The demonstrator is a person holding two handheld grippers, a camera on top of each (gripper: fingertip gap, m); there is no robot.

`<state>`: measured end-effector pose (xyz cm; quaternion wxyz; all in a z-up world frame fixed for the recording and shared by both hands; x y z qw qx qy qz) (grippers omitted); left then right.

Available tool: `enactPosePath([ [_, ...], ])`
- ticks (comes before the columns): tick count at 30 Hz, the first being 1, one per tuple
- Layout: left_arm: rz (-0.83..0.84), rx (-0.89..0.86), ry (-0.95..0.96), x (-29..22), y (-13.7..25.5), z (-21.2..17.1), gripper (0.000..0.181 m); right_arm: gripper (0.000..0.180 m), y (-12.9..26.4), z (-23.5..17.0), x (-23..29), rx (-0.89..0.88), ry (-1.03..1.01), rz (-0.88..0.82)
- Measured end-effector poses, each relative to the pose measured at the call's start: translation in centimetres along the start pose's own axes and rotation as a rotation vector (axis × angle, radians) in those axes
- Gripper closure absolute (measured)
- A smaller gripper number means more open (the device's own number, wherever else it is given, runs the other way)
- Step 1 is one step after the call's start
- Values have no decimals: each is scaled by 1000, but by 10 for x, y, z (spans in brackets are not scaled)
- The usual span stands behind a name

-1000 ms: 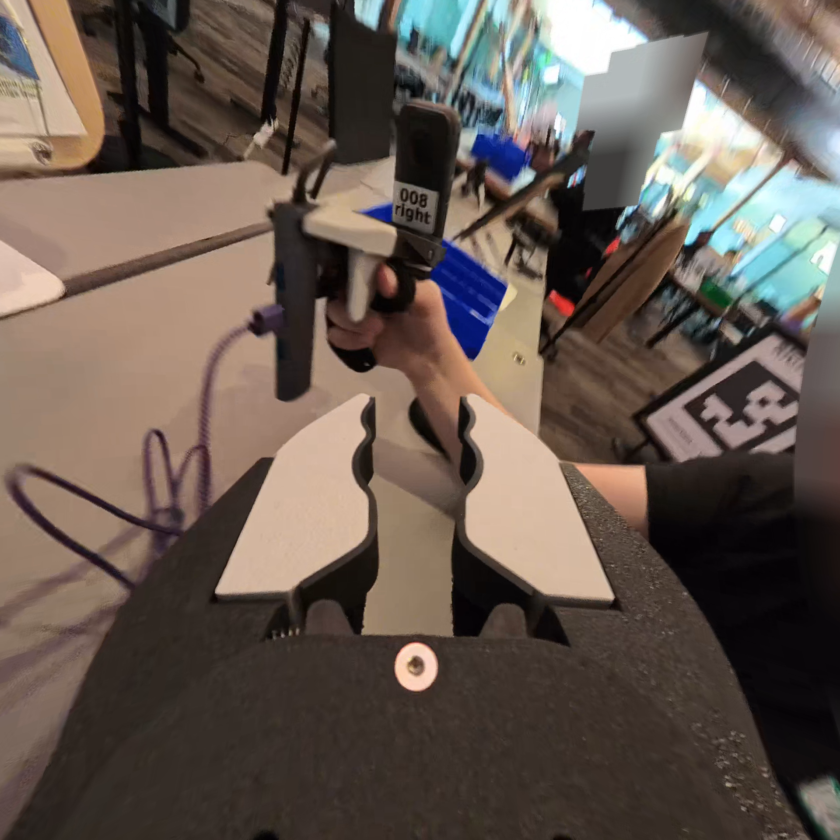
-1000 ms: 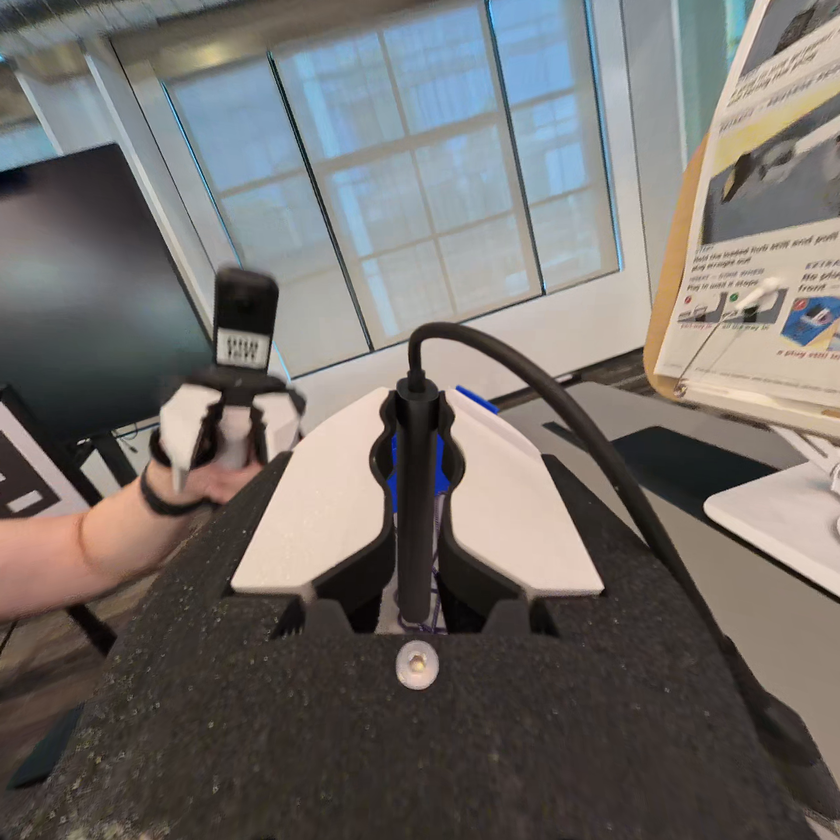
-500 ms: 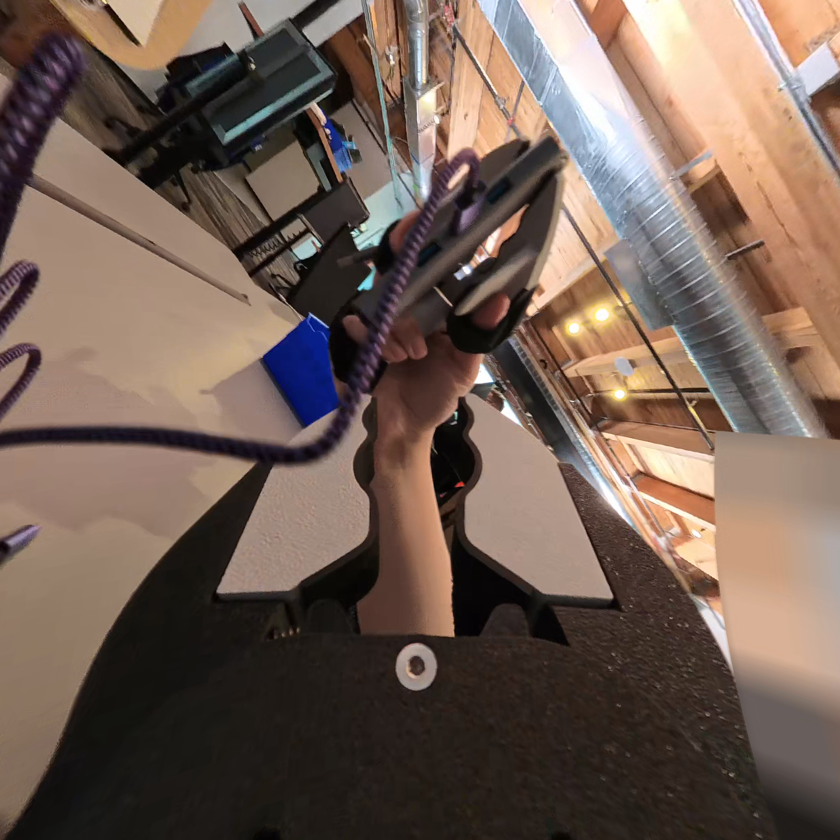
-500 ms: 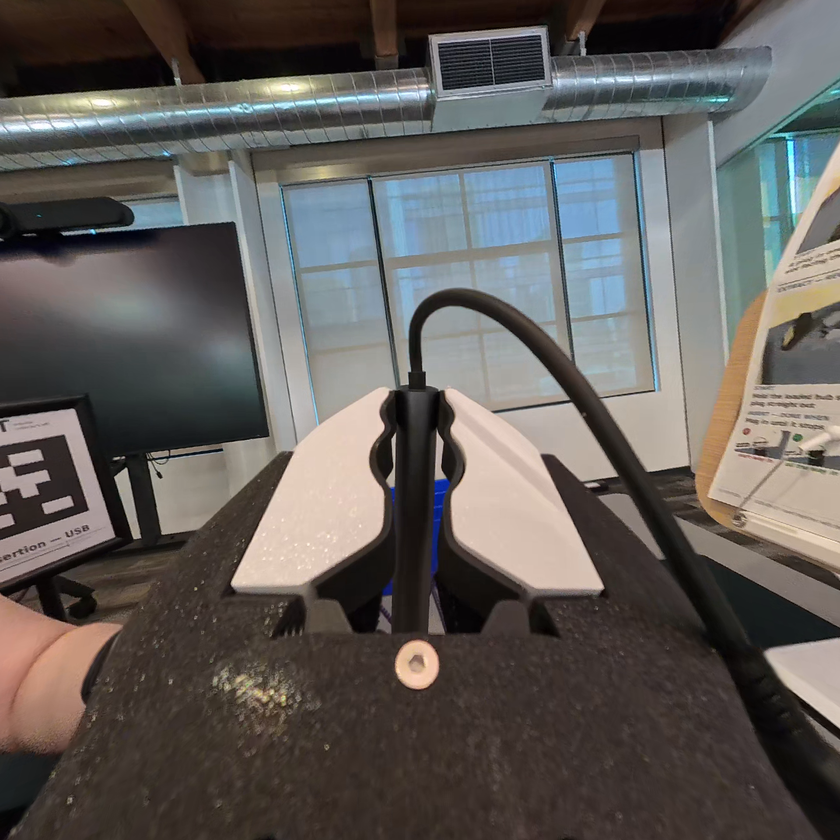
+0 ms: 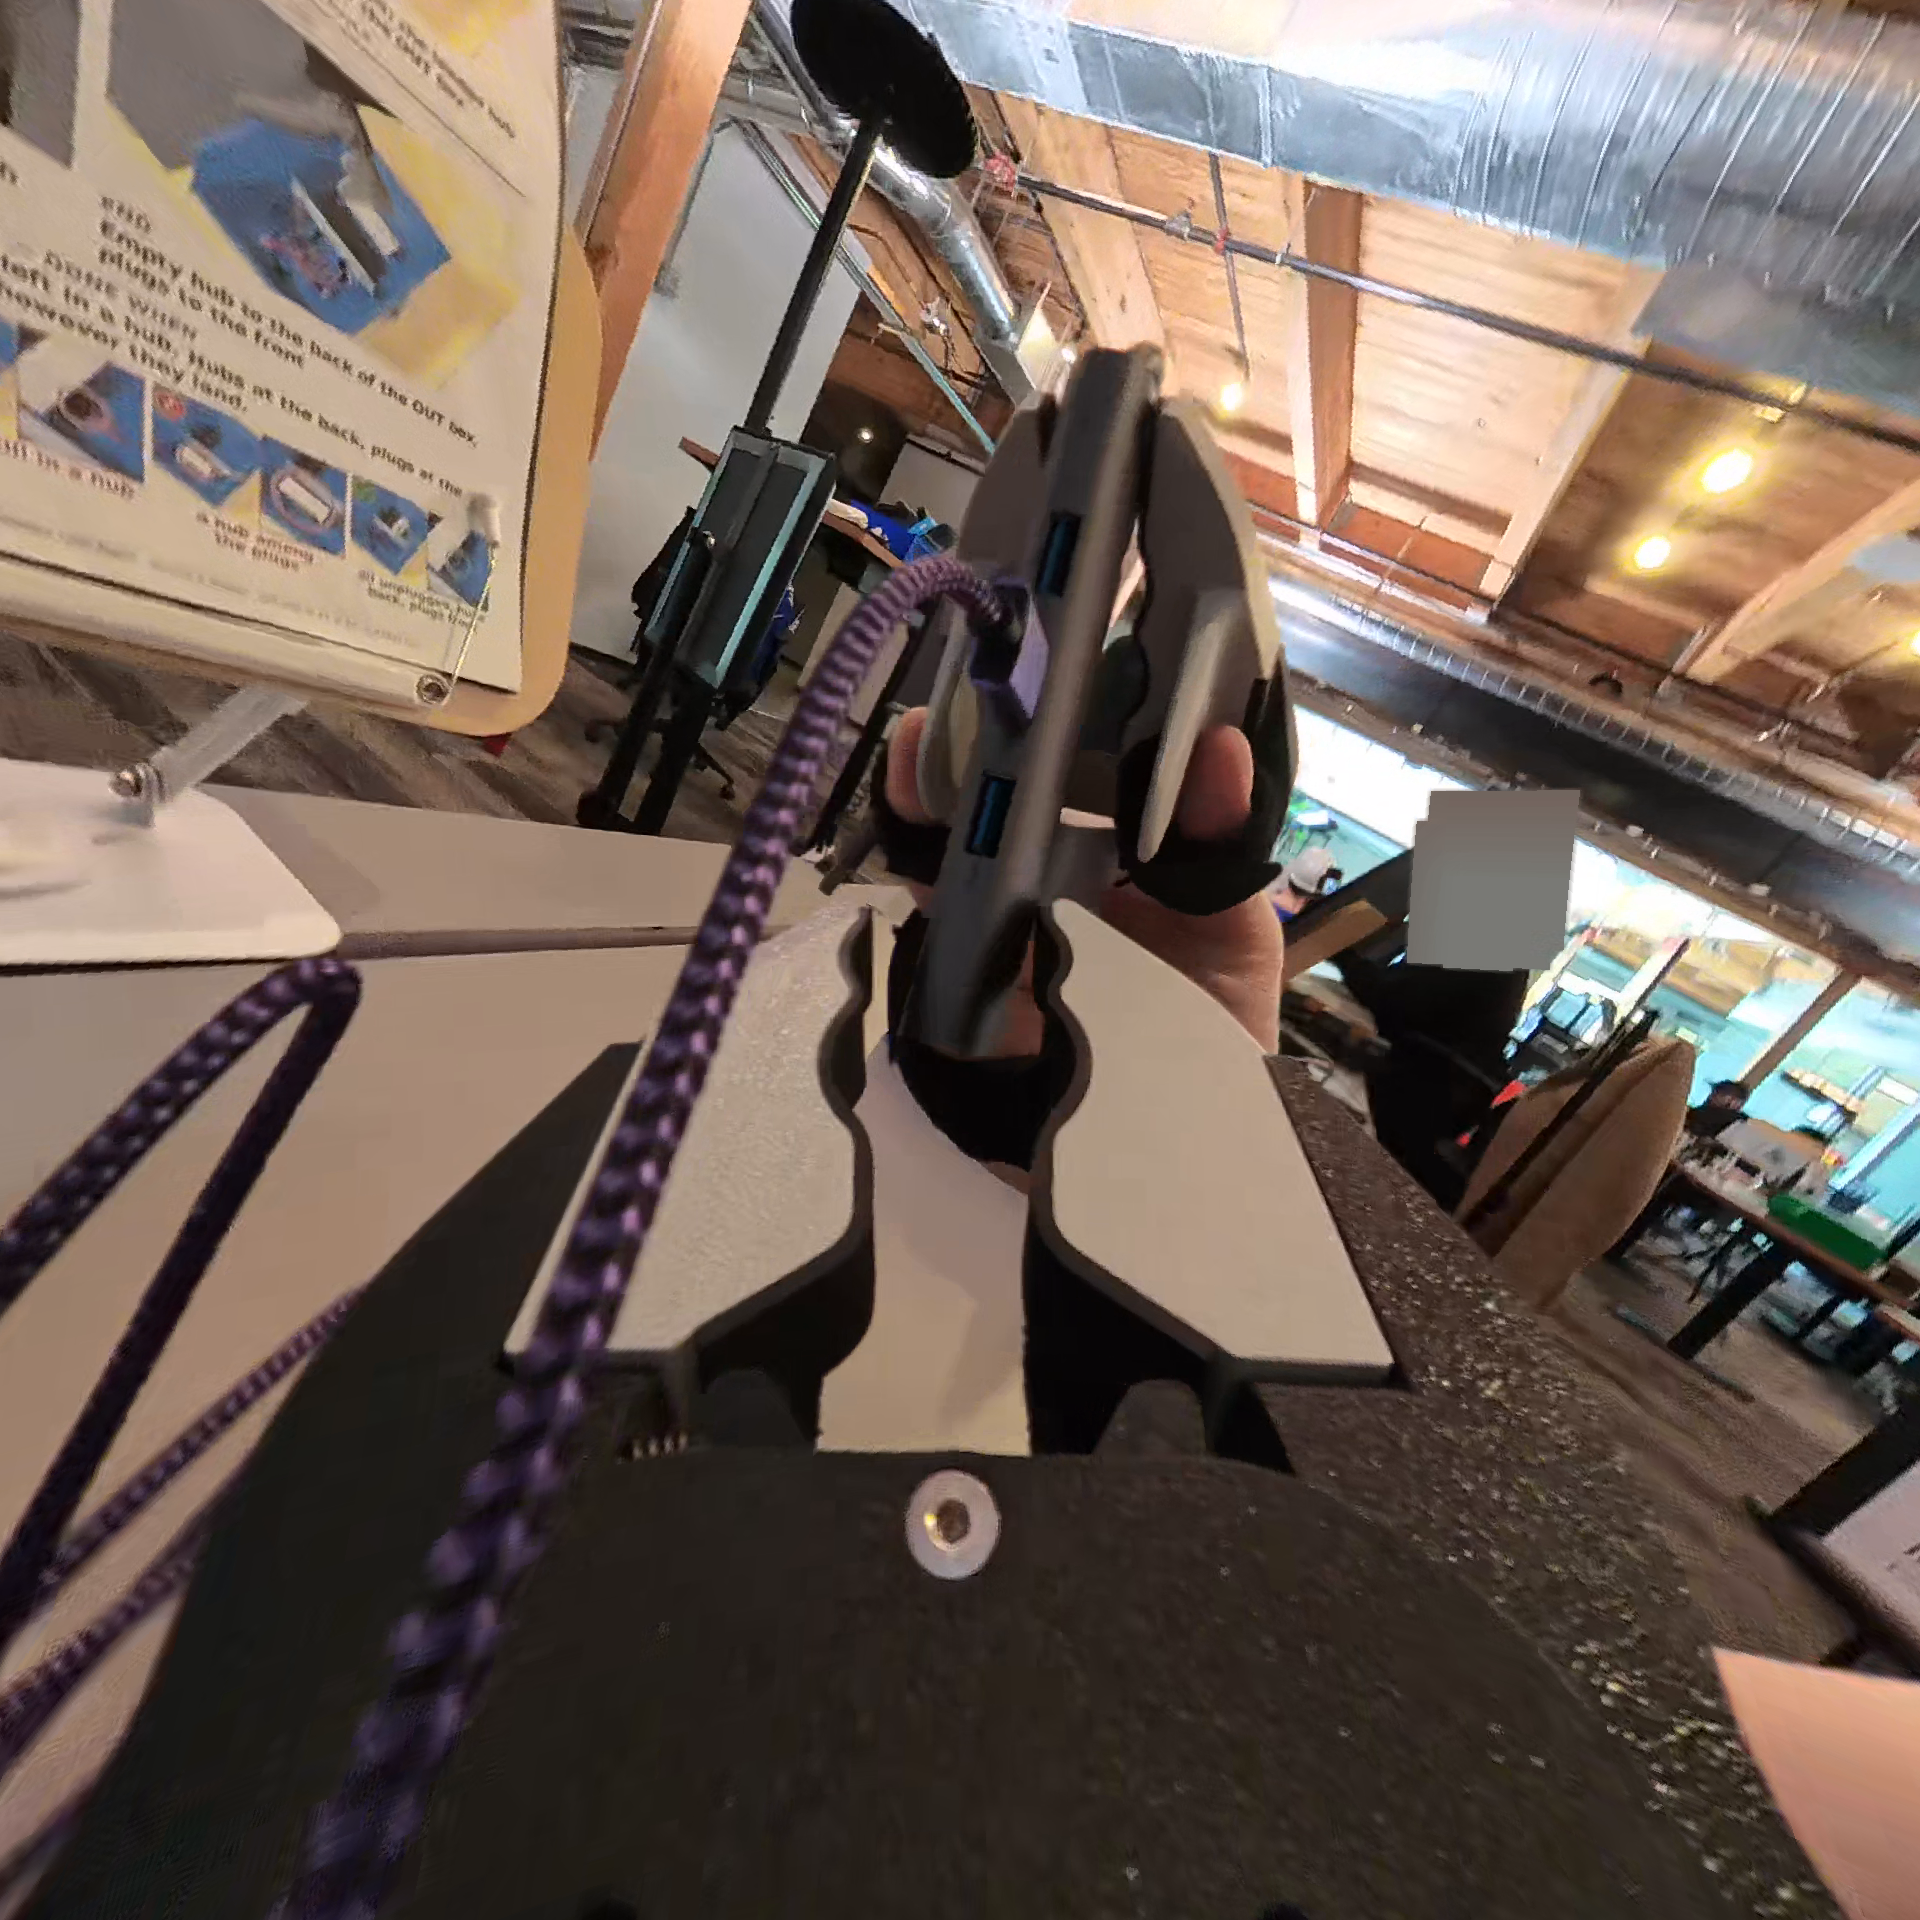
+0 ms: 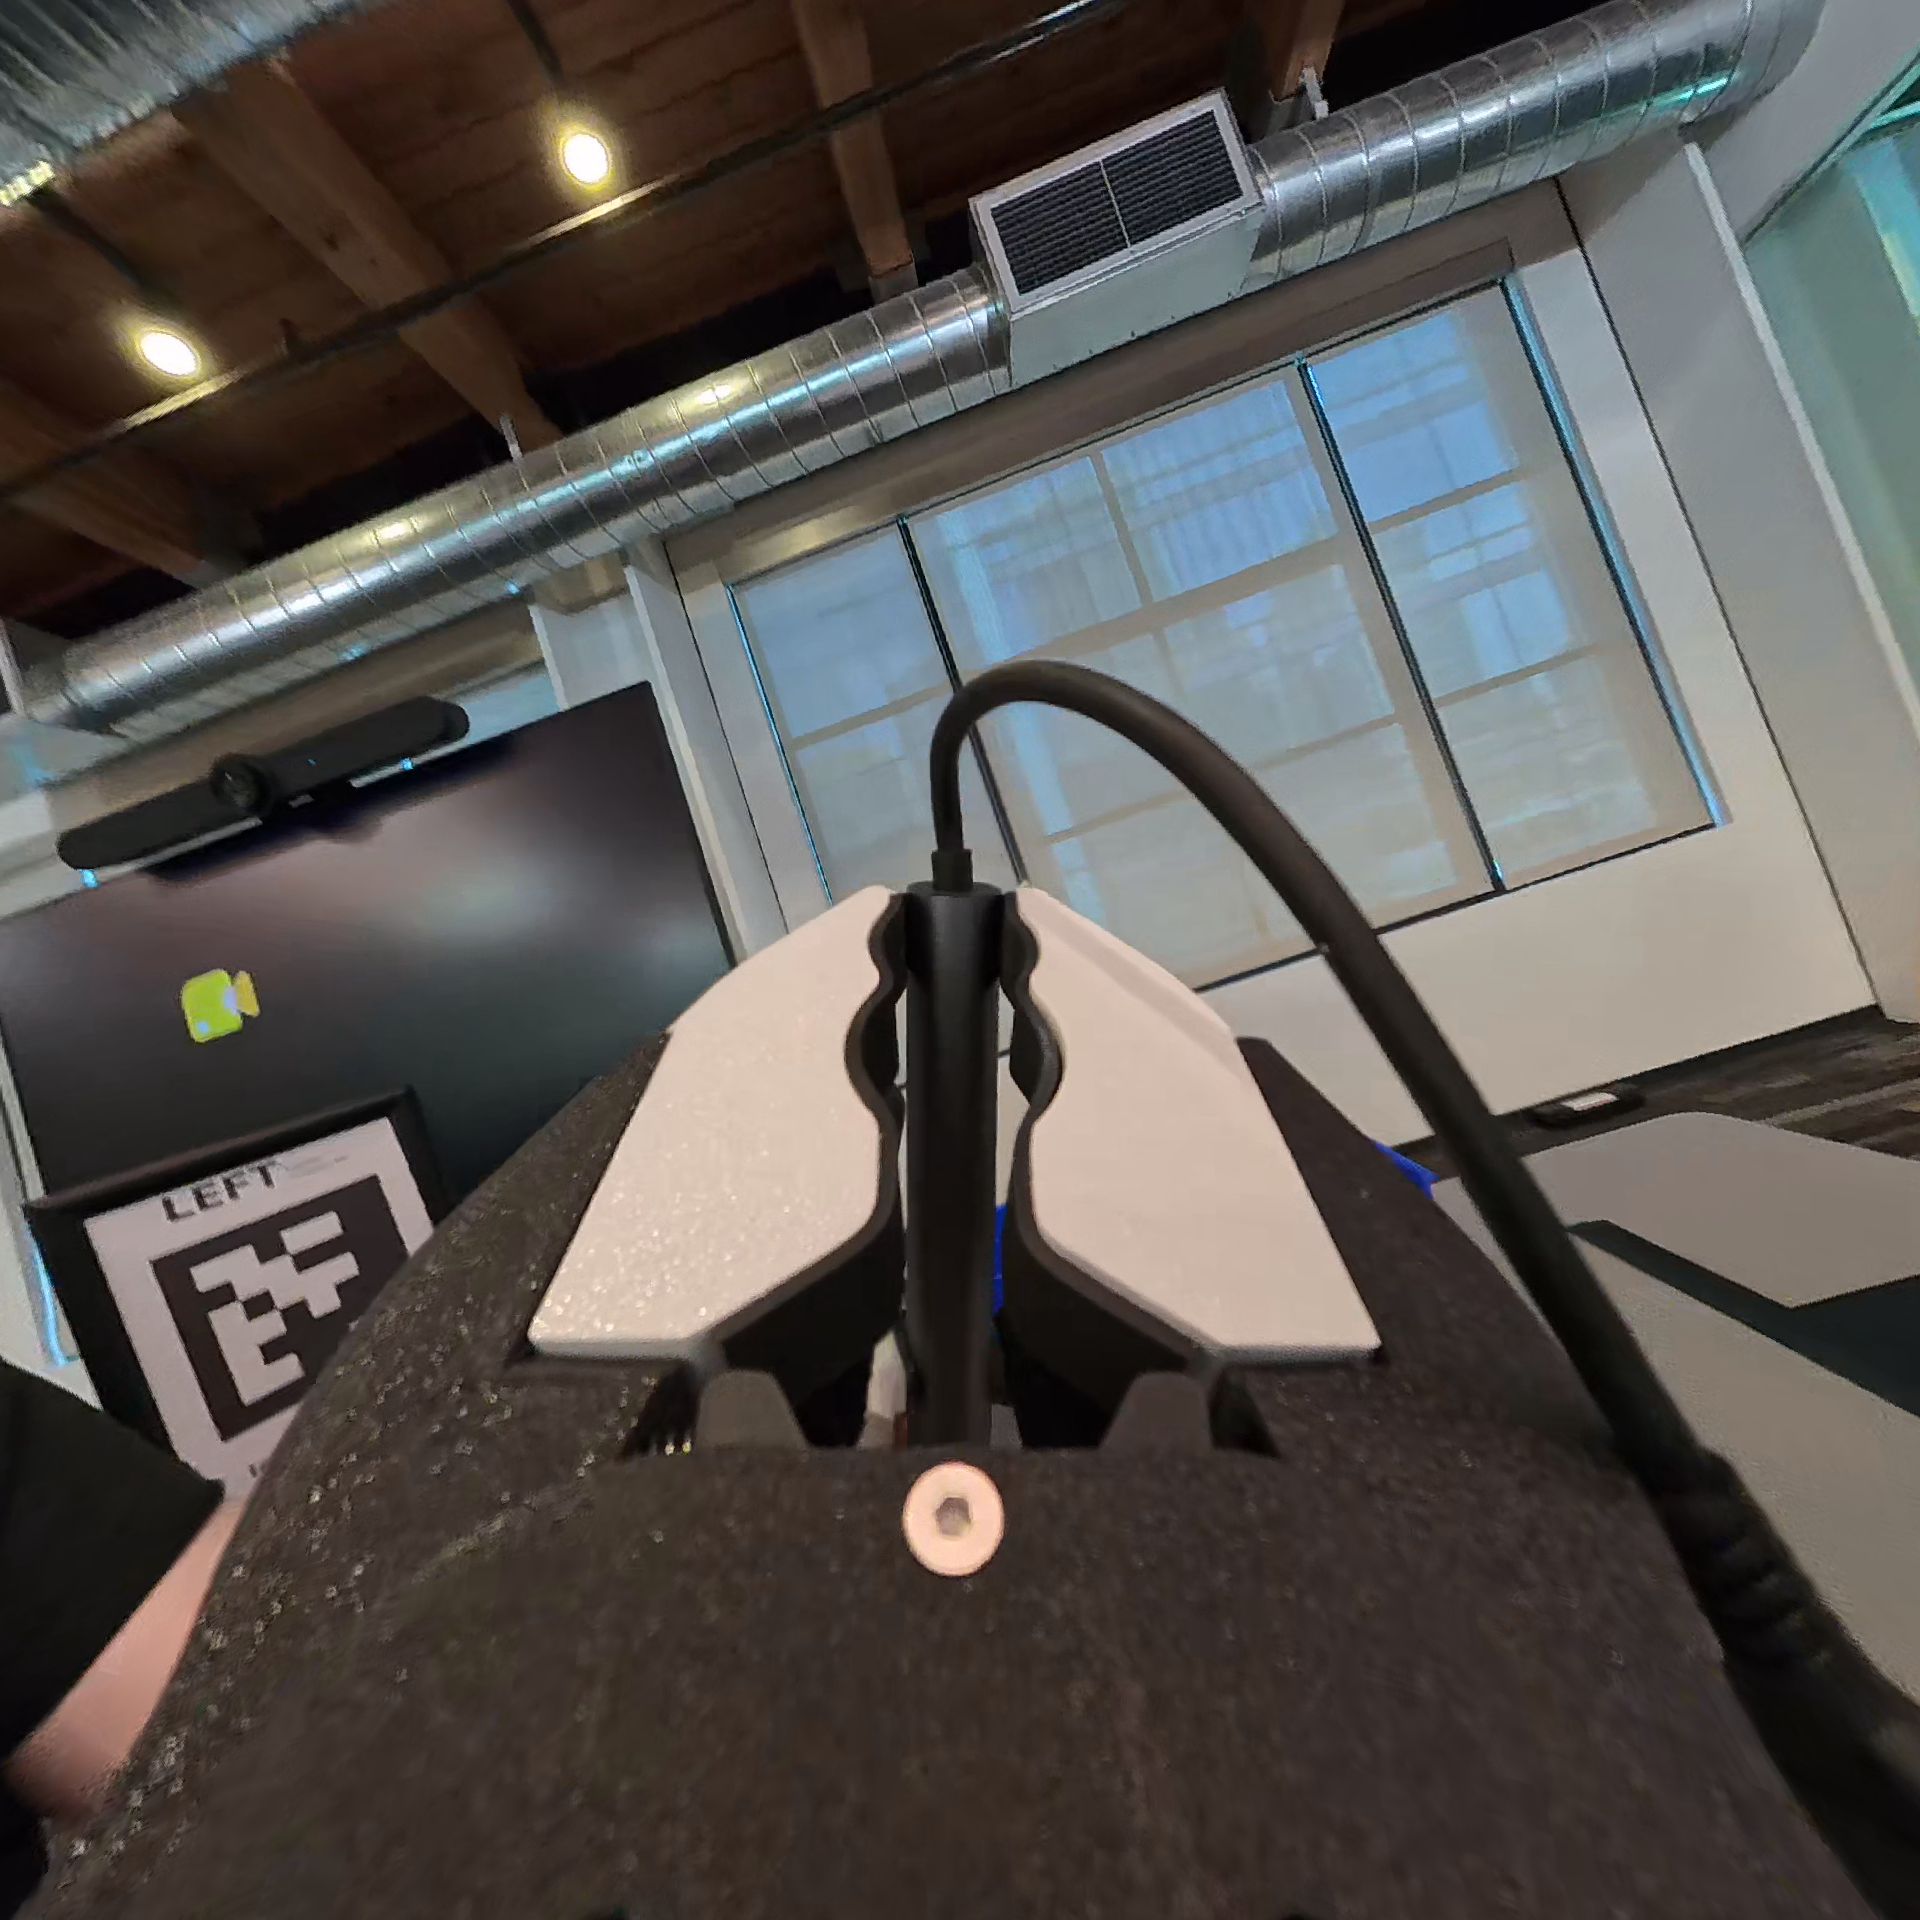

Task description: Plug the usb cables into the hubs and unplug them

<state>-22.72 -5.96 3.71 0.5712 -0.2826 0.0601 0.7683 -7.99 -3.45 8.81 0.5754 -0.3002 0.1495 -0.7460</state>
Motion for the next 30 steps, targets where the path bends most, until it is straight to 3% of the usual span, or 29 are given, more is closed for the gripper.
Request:
enactPosePath([
  [2, -24, 11, -54, -2, -2, 1, 161, 163, 1, -1, -2, -18, -28, 6],
  [7, 38, 79, -176, -1, -1, 7, 163, 162, 9, 0, -14, -12, -165, -26],
  [9, 115, 111, -248, 4, 3, 11, 163, 144, 12, 4, -15, 14, -202, -75],
  [14, 282, 188, -503, 15, 16, 19, 163, 126, 21, 3, -11, 286, -168, -346],
  [18, 390, 269, -726, 15, 21, 18, 163, 112, 18, -10, -3, 370, -85, -544],
  [21, 386, 298, -765, 12, 19, 13, 163, 104, 10, -24, -5, 439, -65, -619],
  [25, 385, 337, -830, 9, 17, 5, 163, 125, 2, -31, -8, 367, -198, -563],
  [26, 388, 346, -842, 9, 16, 4, 163, 144, 1, -33, -9, 372, -215, -541],
  [30, 414, 363, -853, 12, 13, 1, 163, 149, 6, -38, -14, 316, -242, -502],
])
Point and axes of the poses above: each gripper's, where its closed fingertips meet, y back along the fingers, z out of its top, x = y × z across the jaws, the point moved 9 cm from there along y, back along the fingers, and after that the axes turned 3 degrees about y, right-handed, at the moved point
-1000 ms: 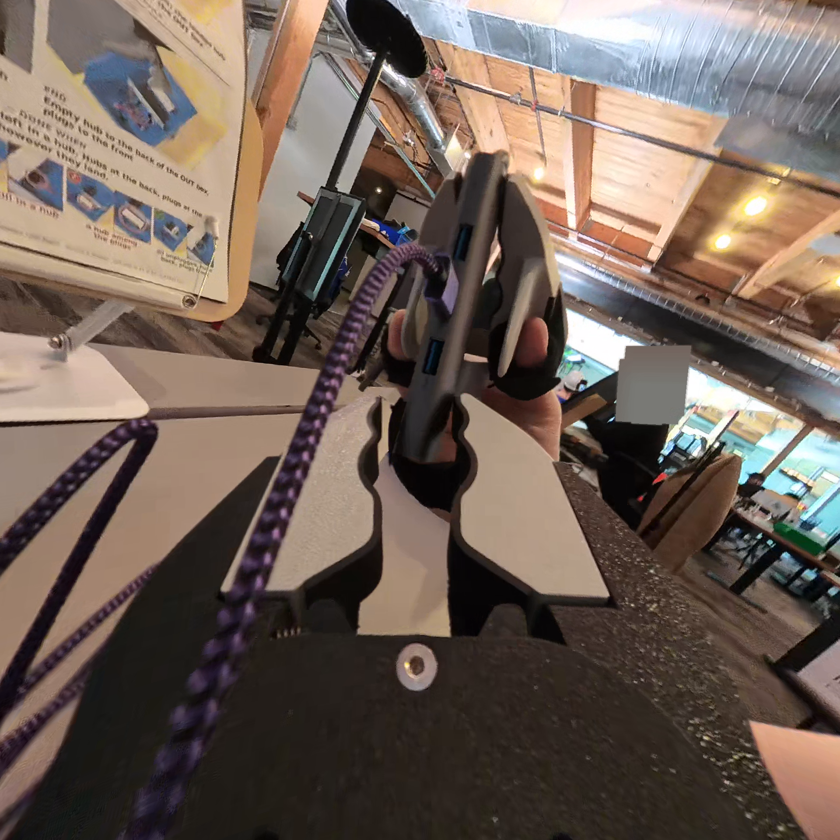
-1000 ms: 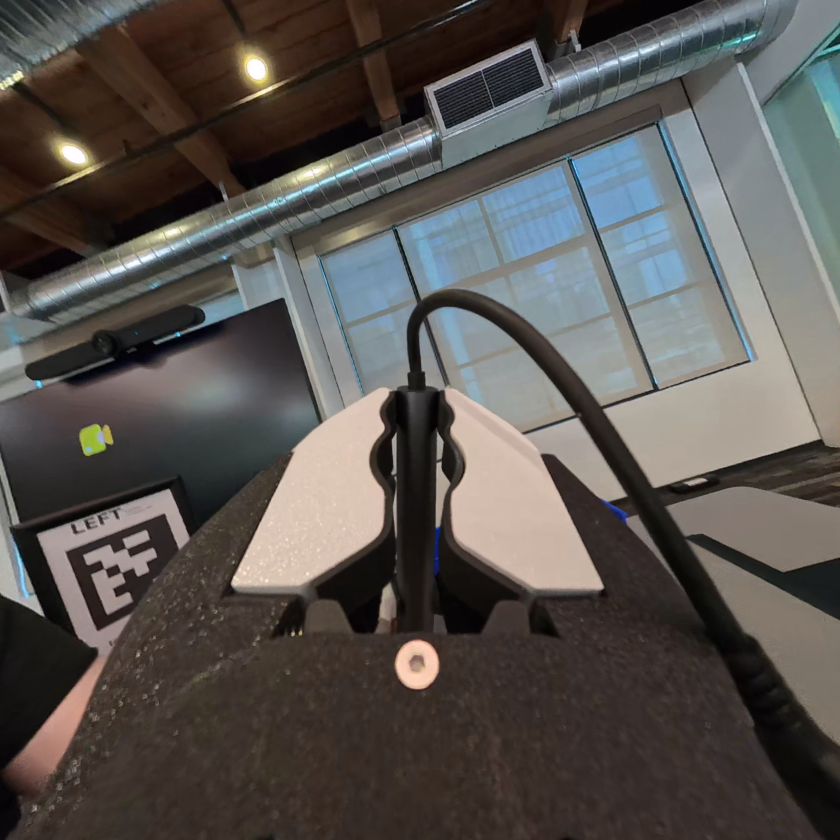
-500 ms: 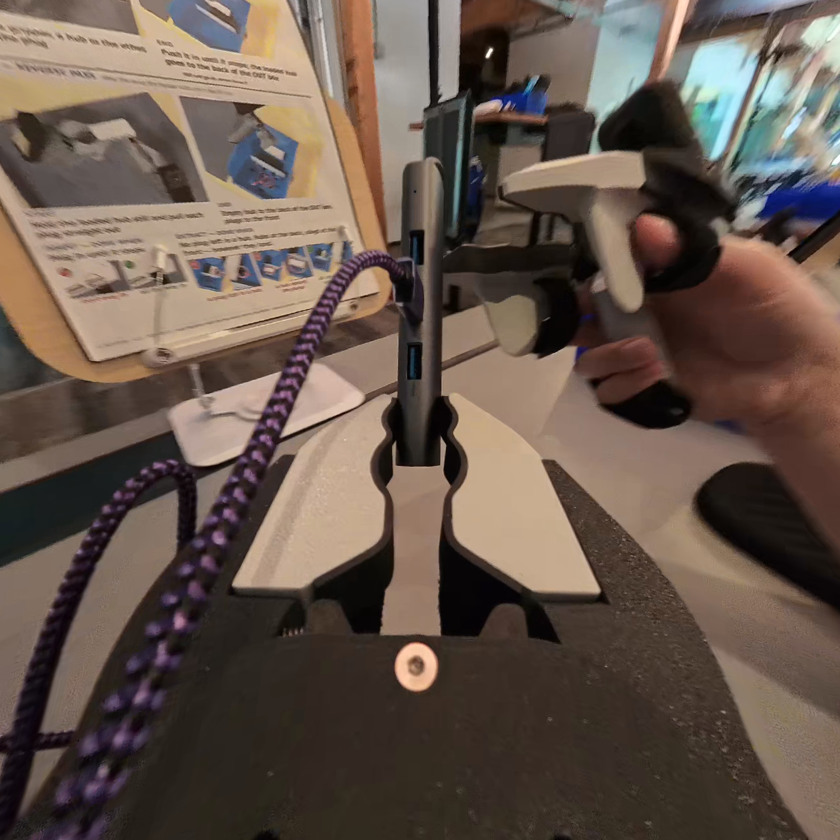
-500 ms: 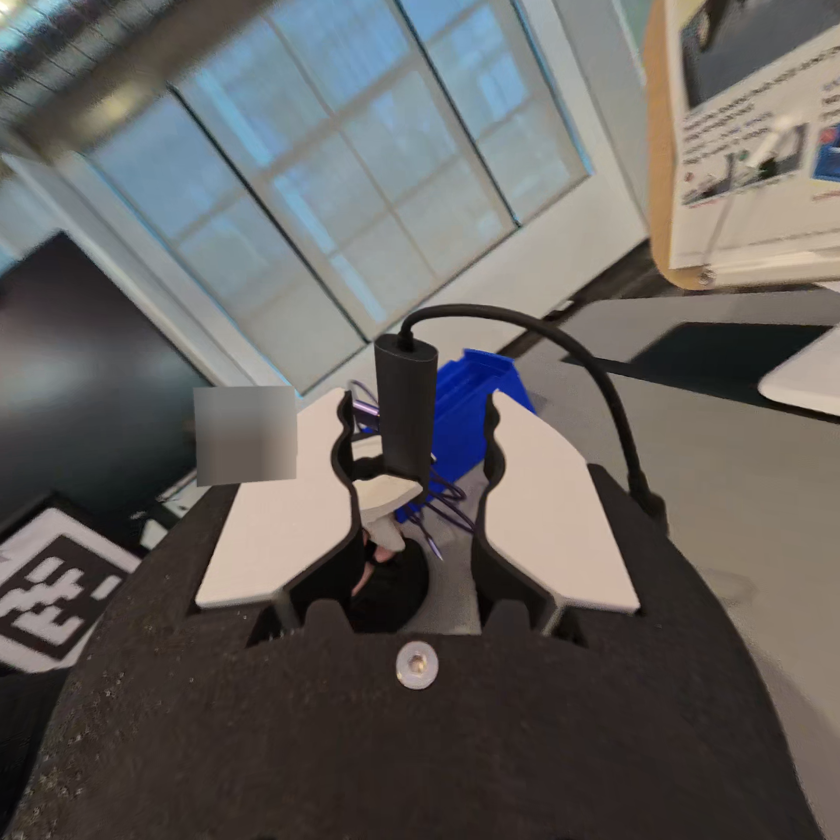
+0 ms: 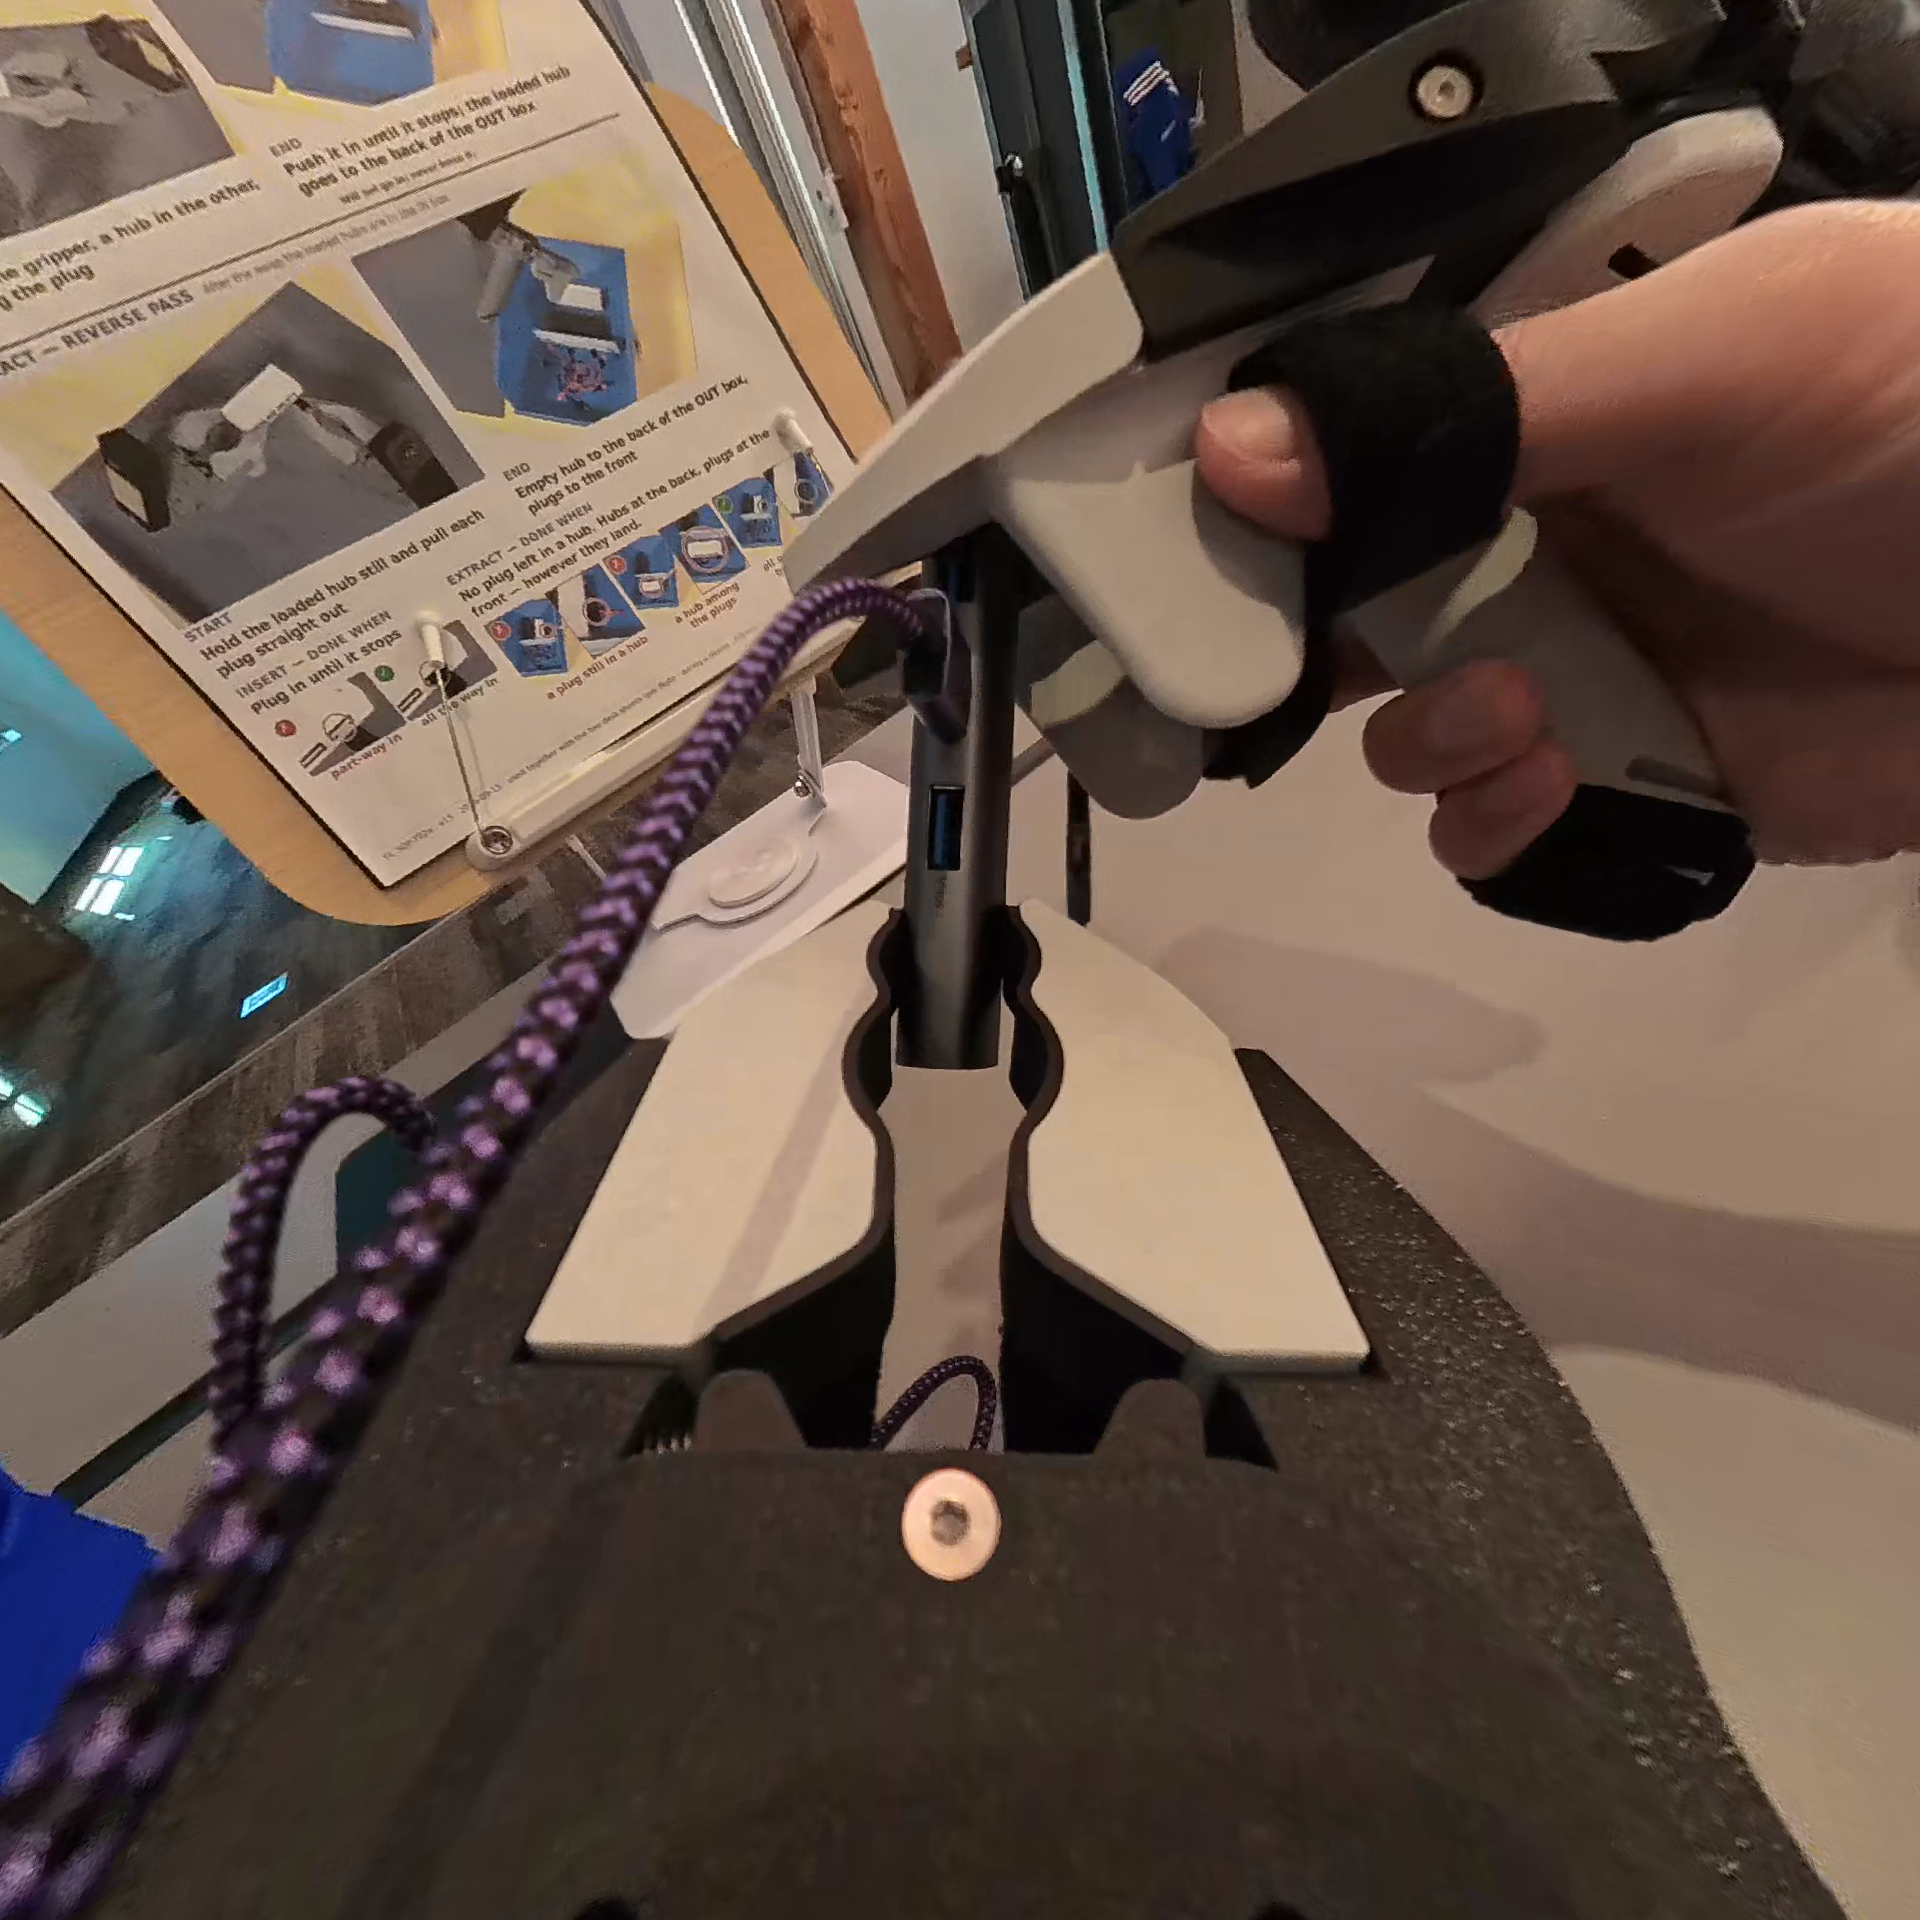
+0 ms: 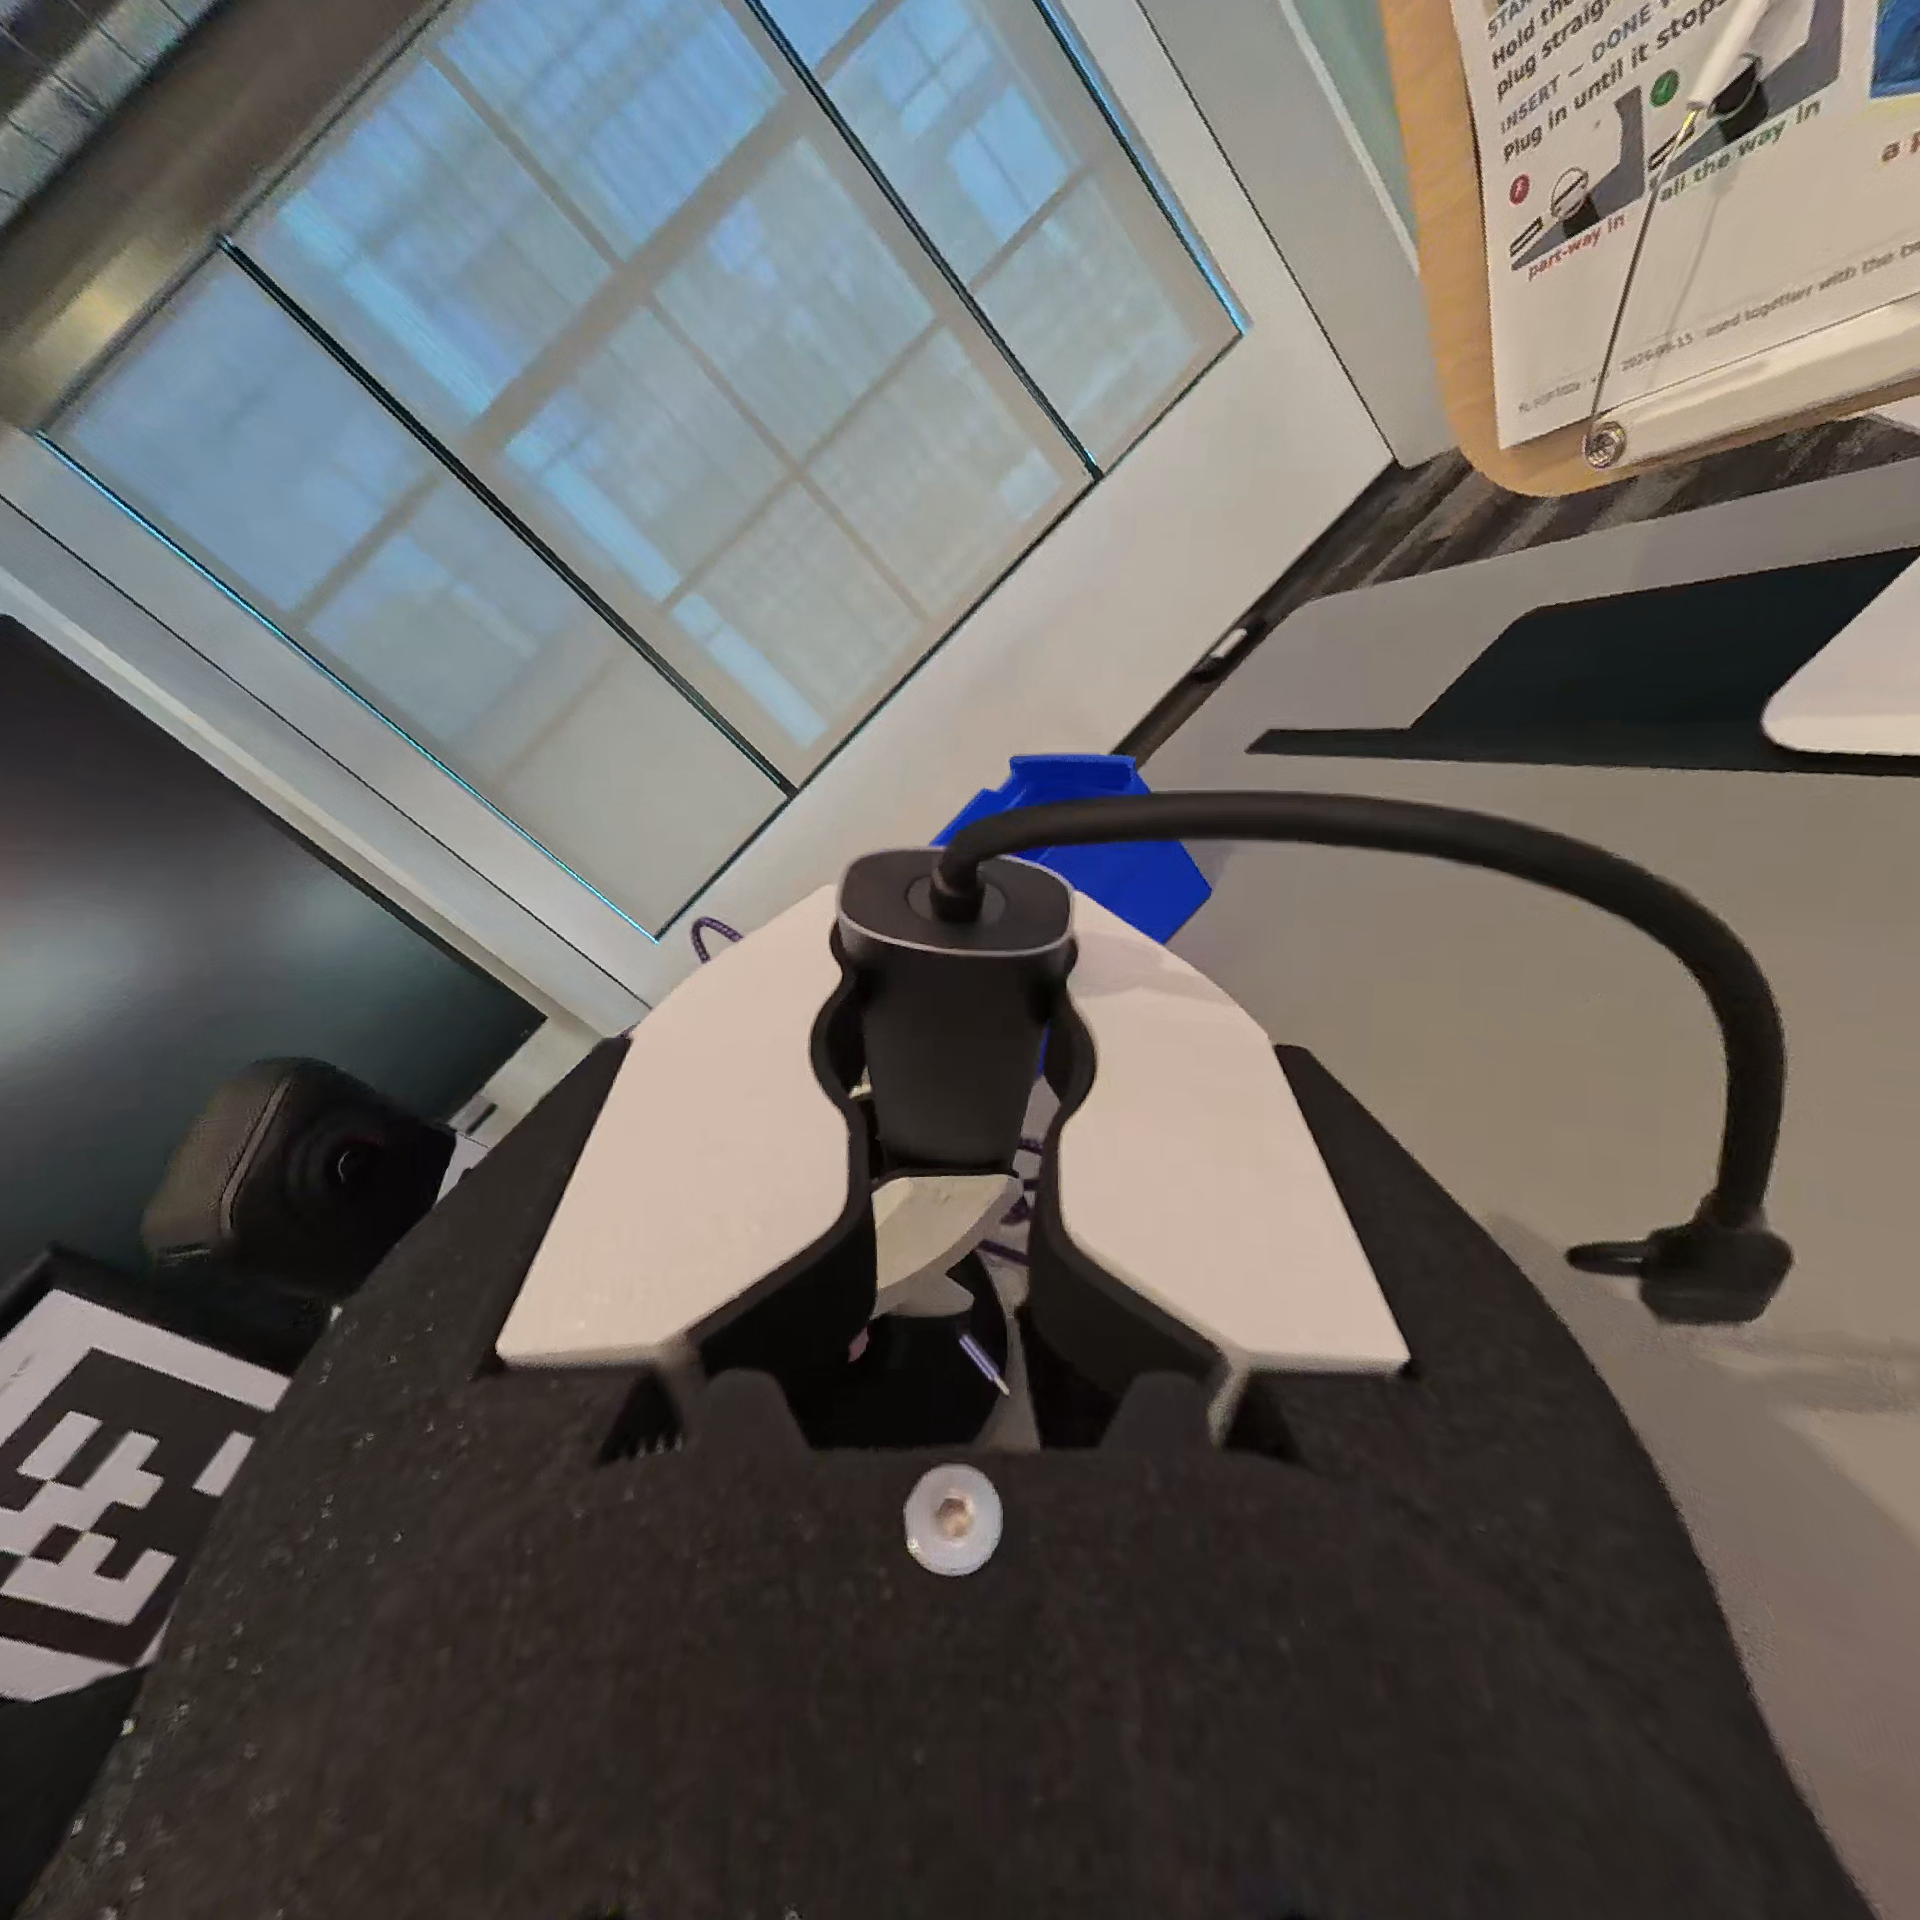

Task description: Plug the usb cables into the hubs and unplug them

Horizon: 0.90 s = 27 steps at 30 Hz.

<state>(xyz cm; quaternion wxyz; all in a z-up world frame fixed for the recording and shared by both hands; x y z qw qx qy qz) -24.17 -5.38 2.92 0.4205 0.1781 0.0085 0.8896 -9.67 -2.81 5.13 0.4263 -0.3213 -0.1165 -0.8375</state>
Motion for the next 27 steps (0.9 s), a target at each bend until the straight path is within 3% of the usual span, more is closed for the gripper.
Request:
enactPosePath([
  [2, 5, 3, 19, -1, -2, 0, 162, 149, 0, -3, -4, -42, -5, 26],
  [10, -64, 16, 241, -7, 0, -4, 114, 149, -5, -6, -10, -117, 83, 148],
  [16, -105, 56, 235, -8, 6, -2, 108, 149, -6, -7, -14, -116, 9, 174],
  [19, -87, 111, 137, -12, 8, -5, 114, 150, -8, -11, -18, -102, -47, 186],
  [25, -177, 198, 223, -11, 11, -14, 126, 150, -4, -8, -16, -137, -22, 120],
  [27, -204, 238, 182, -17, 12, -19, 143, 150, -1, -6, -15, -174, -18, 84],
])
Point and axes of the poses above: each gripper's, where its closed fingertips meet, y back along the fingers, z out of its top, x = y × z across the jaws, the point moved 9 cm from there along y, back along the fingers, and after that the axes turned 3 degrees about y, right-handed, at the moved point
